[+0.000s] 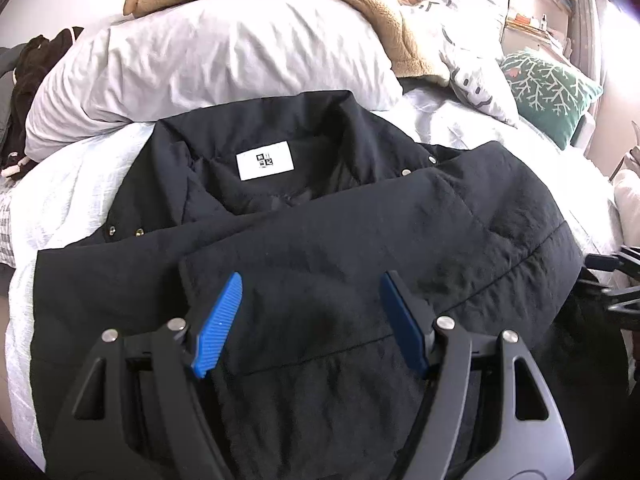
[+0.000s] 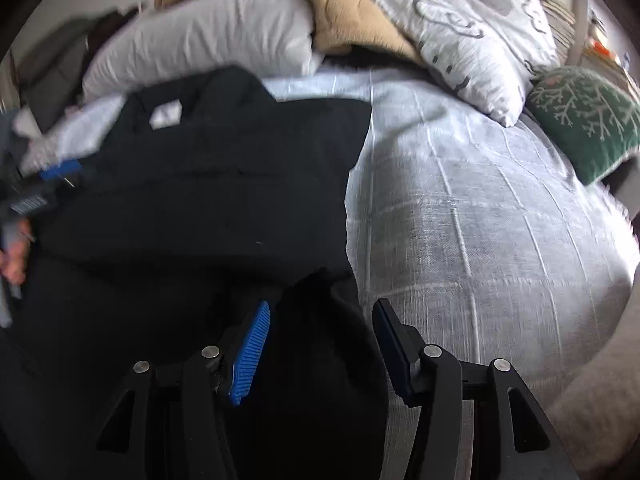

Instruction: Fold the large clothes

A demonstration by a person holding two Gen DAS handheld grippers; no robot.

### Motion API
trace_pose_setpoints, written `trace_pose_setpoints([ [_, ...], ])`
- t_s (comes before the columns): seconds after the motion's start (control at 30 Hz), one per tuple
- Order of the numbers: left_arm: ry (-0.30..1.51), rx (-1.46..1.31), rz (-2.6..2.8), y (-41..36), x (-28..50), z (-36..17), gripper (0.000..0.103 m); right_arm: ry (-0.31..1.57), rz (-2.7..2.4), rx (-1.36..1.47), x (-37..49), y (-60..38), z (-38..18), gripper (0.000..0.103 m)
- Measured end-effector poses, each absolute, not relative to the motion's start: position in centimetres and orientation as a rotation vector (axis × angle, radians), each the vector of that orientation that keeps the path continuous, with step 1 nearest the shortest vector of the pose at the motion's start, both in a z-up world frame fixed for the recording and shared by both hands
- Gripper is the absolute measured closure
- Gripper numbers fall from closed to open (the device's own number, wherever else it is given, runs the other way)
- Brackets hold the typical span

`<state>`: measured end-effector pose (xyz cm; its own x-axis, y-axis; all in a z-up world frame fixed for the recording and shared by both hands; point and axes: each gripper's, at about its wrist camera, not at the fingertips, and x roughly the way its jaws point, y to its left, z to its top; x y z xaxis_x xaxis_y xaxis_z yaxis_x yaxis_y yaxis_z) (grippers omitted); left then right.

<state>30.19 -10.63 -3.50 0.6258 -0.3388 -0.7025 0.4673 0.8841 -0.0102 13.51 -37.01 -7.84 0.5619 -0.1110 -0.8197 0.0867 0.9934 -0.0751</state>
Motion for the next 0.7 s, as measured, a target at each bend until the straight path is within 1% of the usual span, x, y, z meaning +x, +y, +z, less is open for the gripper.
trace_pose_setpoints([
  [0.03, 0.773, 0.176, -0.480, -10.8, 30.3, -3.8, 0.031, 0.987, -0.124, -0.065, 14.6, -36.6, -8.2, 0.059],
  [0.07, 0.781, 0.187, -0.482, -11.0, 30.5, -4.3, 0.031, 0.987, -0.145, -0.102, 15.2, -36.3, -8.3, 0.083],
  [0.1, 0.792, 0.202, -0.479, -11.1, 30.6, -4.9, 0.031, 0.984, -0.191, -0.109, 15.6, -36.7, -8.2, 0.084],
  [0.13, 0.823, 0.219, -0.482, -11.2, 30.9, -6.2, 0.030, 0.983, -0.249, -0.053, 15.7, -38.2, -8.3, 0.083],
  [0.2, 0.844, 0.219, -0.500, -10.9, 30.9, -8.1, 0.030, 1.021, -0.251, 0.166, 15.2, -41.9, -9.5, 0.083],
  [0.37, 0.850, 0.185, -0.486, -10.1, 30.4, -6.5, 0.030, 1.028, -0.231, 0.021, 12.1, -39.7, -8.6, 0.083],
  [0.43, 0.818, 0.175, -0.489, -9.7, 29.6, -4.9, 0.030, 1.004, -0.219, 0.042, 10.5, -39.7, -7.3, 0.081],
  [0.5, 0.765, 0.167, -0.516, -9.3, 28.8, -3.5, 0.030, 0.926, -0.190, 0.108, 9.1, -40.0, -5.0, 0.081],
  [0.6, 0.729, 0.137, -0.507, -8.5, 28.3, -2.2, 0.030, 0.856, -0.159, 0.116, 9.9, -38.9, -2.6, 0.080],
  [0.7, 0.758, 0.123, -0.492, -7.7, 28.9, -3.2, 0.030, 0.844, -0.104, 0.077, 12.1, -36.3, -2.1, 0.080],
])
